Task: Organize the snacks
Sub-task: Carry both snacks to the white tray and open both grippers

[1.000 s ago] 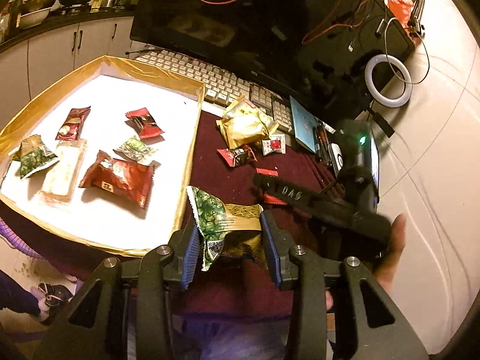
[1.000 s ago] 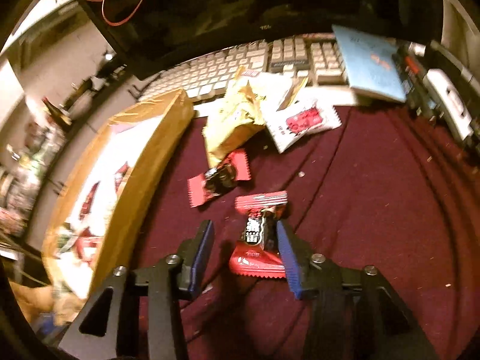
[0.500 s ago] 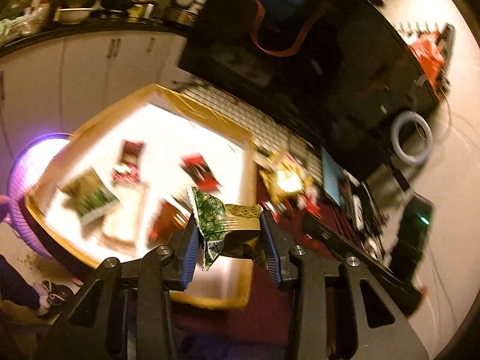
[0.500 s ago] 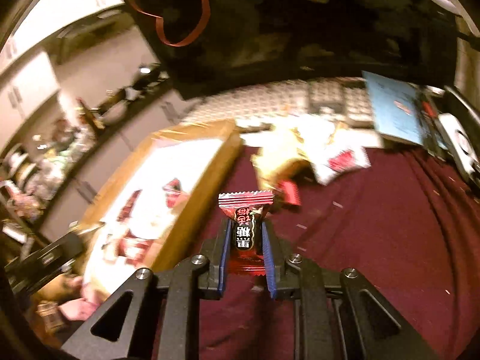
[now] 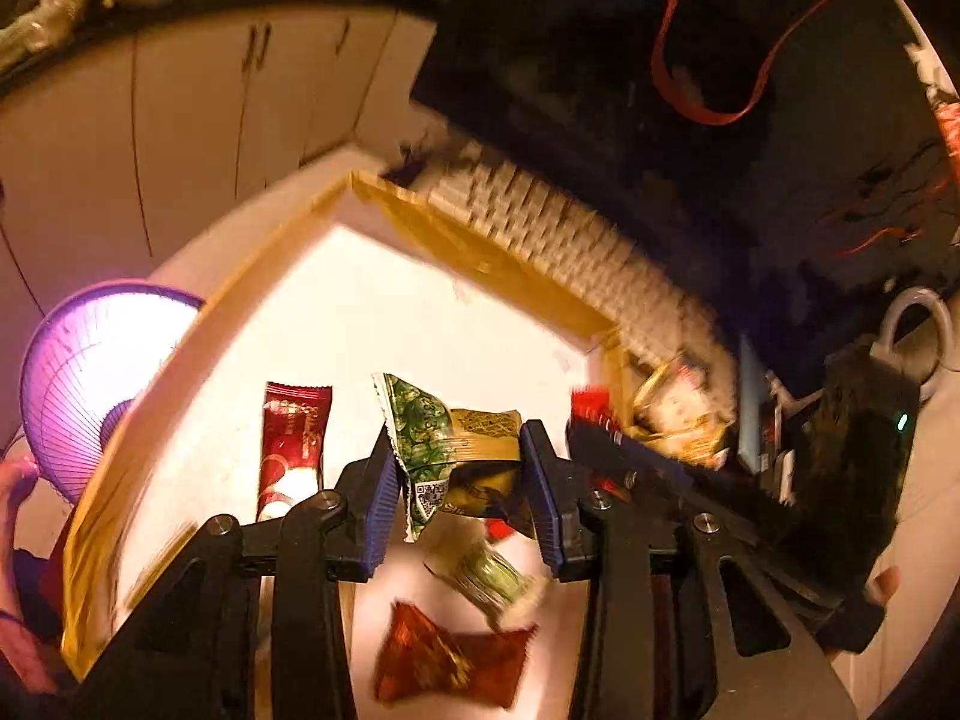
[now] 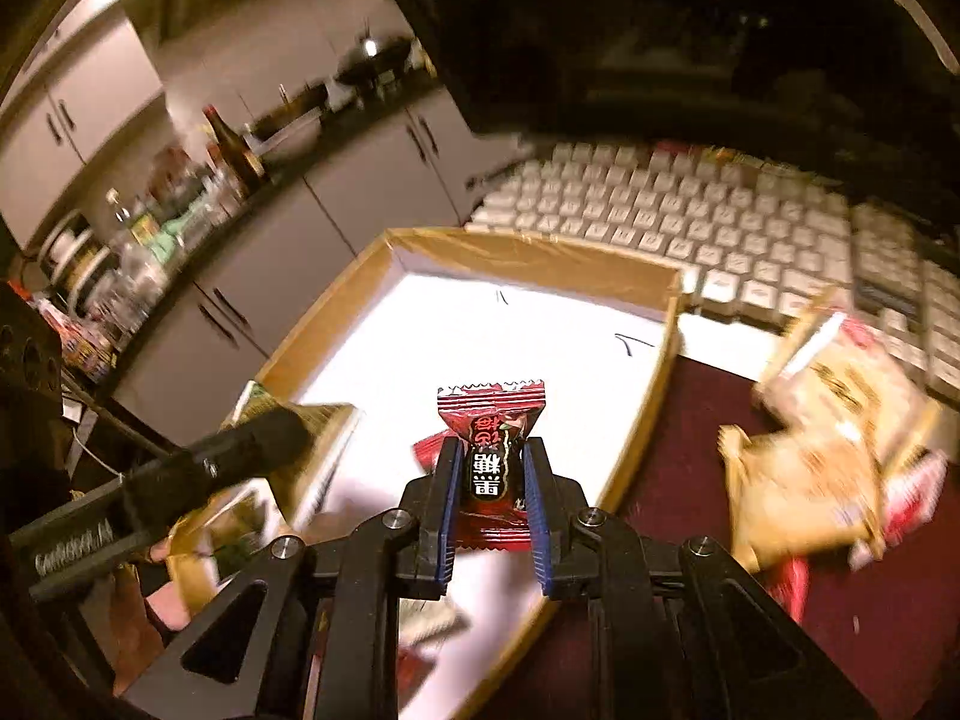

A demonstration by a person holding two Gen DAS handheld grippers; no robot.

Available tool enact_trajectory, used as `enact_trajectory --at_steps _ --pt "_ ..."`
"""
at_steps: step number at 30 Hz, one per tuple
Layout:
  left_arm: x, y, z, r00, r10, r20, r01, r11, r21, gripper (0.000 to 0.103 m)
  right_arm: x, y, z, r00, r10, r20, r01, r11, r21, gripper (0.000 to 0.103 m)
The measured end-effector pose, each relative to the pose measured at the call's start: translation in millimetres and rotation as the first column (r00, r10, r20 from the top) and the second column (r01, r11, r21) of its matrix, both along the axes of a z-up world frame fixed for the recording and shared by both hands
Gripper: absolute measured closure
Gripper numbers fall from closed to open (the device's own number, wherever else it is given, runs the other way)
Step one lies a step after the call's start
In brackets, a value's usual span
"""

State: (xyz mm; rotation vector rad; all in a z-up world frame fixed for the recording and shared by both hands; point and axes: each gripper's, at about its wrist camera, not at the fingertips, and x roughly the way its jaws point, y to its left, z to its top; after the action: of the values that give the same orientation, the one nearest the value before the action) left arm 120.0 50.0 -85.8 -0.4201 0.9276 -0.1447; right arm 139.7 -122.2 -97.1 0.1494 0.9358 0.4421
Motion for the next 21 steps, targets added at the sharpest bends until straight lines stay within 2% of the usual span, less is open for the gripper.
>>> enact_trajectory --at_steps 3,7,10,13,15,18,19,21 --pt "13 -2 -13 0.997 0.020 -0.068 -0.018 0.999 0.035 0.067 16 12 -10 1.000 -0.005 -0.028 0.004 0.999 -0.051 0.083" --pt "19 -11 -22 0.994 -0.014 -0.107 0.022 0.997 0.075 0.066 27 27 -18 0.999 -0.006 -0.040 0.002 0.994 -0.112 0.083" --pt "25 -14 -28 0.991 -0.002 -0.137 0.019 0.993 0.120 0.066 33 34 -23 0.999 -0.008 -0.037 0.001 0.986 -0.165 0.083" --pt "25 -13 -35 0.985 -0.020 -0.169 0.041 0.991 0.124 0.063 34 26 -27 0.999 -0.003 -0.034 -0.004 0.983 -0.183 0.082" --pt "24 -13 -34 0.986 -0.024 -0.165 0.045 0.991 0.124 0.060 35 25 -27 0.999 0.004 -0.036 -0.010 0.987 -0.162 0.079" --pt "15 -11 -25 0.991 -0.005 -0.136 0.024 0.990 0.139 0.051 21 25 -16 1.000 0.006 -0.020 -0.008 0.994 -0.108 0.064" --pt "11 -11 -21 0.994 -0.004 -0.112 0.020 0.990 0.137 0.048 14 18 -9 1.000 -0.004 0.006 0.004 0.996 -0.086 0.056" --pt "-1 -8 -10 0.998 0.003 -0.061 0.005 0.992 0.130 0.042 -7 0 8 0.998 -0.014 0.059 0.017 0.999 -0.047 0.050"
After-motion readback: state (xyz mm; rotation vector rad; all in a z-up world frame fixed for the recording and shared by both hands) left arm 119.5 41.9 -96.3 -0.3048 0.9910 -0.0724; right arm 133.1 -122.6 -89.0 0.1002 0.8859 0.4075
